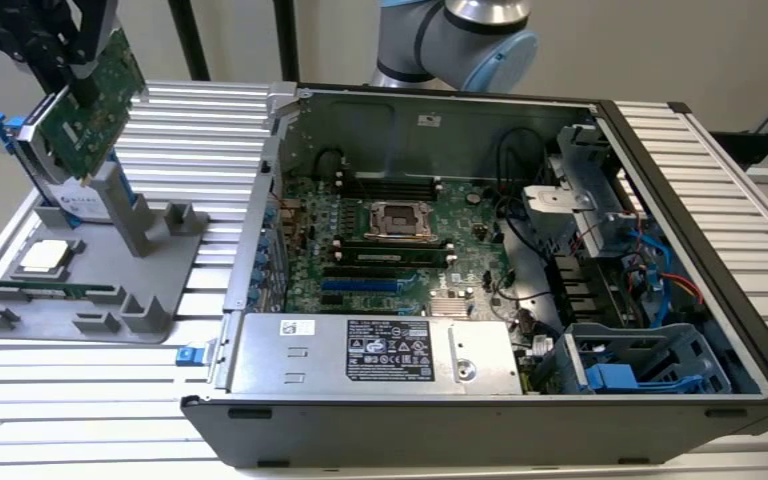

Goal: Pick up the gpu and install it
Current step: 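Pick up the gpu and move the gpu toward the slot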

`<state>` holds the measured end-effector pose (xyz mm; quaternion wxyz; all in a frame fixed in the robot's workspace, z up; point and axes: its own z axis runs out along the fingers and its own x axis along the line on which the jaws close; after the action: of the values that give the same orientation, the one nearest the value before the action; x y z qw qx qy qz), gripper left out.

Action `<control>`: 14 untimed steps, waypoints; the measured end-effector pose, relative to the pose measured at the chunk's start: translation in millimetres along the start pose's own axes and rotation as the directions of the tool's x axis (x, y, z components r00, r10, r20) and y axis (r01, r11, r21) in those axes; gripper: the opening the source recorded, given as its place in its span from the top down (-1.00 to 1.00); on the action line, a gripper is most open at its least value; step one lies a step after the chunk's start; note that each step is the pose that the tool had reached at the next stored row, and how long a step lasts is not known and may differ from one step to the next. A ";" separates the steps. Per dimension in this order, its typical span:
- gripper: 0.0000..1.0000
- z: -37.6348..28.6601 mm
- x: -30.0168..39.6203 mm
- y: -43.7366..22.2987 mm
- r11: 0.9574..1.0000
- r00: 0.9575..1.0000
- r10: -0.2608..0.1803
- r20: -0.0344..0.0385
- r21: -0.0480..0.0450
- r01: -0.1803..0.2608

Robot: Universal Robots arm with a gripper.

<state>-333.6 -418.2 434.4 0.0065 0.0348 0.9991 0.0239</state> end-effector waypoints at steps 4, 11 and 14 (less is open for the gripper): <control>1.00 0.1 -6.4 0.5 1.000 1.000 0.000 -0.001 0.000 0.000; 1.00 0.2 -18.7 1.3 1.000 1.000 0.000 -0.003 0.000 0.000; 1.00 0.3 -23.5 1.6 1.000 1.000 0.000 -0.003 0.000 0.000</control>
<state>-310.0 -418.2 434.4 0.0049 0.0349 0.9991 0.0238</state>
